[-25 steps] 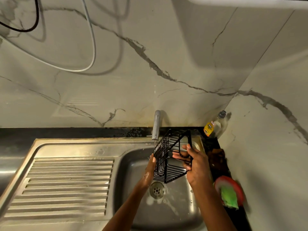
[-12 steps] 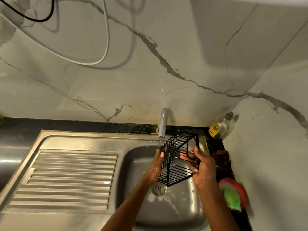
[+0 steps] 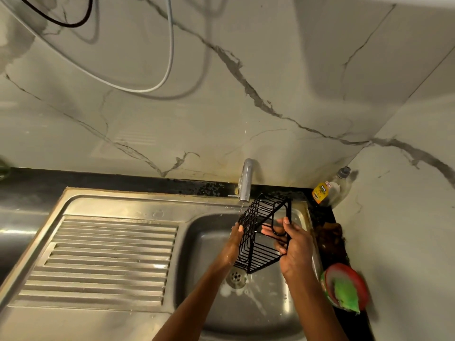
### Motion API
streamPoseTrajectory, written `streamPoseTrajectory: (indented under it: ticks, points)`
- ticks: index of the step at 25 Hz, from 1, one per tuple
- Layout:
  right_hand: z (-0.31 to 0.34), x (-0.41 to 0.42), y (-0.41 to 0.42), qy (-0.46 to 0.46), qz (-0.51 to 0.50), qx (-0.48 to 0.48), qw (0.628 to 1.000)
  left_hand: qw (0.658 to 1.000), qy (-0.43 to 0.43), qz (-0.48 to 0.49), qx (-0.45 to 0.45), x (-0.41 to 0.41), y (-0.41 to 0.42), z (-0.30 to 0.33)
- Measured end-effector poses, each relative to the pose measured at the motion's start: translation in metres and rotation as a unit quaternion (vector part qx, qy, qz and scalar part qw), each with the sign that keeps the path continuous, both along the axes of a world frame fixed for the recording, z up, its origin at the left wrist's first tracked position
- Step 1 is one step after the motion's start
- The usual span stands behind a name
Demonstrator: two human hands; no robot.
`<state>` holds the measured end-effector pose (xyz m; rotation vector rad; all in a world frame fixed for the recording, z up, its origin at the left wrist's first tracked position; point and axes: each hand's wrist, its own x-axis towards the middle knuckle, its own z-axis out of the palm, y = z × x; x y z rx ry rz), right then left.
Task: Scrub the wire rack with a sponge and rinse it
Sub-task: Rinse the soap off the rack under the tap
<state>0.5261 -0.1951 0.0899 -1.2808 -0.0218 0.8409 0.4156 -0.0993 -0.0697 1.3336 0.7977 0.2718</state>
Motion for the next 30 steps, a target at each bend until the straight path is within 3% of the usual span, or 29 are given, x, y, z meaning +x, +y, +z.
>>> streamPoseTrajectory:
  ticks: [3,5,8,11,13,18,23,27,30]
  points:
    - [-0.004,0.003,0.003,0.014,-0.021,-0.004,1.000,0.999,-0.032,0.023,0.030,-0.003,-0.031,0.098]
    - [-0.008,0.007,0.001,0.044,-0.031,0.006,0.999,0.993,-0.047,0.005,0.106,-0.010,-0.044,0.120]
    - [-0.011,0.009,-0.005,0.089,-0.039,0.018,0.995,0.978,-0.011,0.029,0.204,-0.023,-0.036,0.068]
    - [-0.008,0.011,-0.012,0.086,-0.044,0.039,0.995,0.990,0.028,0.016,0.135,-0.041,-0.019,0.022]
    - [-0.002,0.014,-0.013,0.082,-0.045,0.038,0.995,0.991,0.046,-0.003,0.124,-0.040,-0.020,0.028]
    - [0.000,0.008,-0.005,0.084,-0.053,0.034,0.994,0.979,-0.041,0.004,0.200,-0.002,-0.038,0.089]
    - [-0.008,0.009,-0.004,0.092,-0.050,0.043,0.994,0.991,0.028,0.081,0.108,-0.024,-0.004,0.036]
    - [-0.011,0.011,-0.010,0.100,-0.043,0.034,0.994,0.980,0.063,0.106,0.154,-0.021,0.015,0.031]
    - [-0.008,0.012,-0.012,0.120,-0.052,0.042,0.991,0.974,0.042,0.138,0.174,-0.017,0.028,0.030]
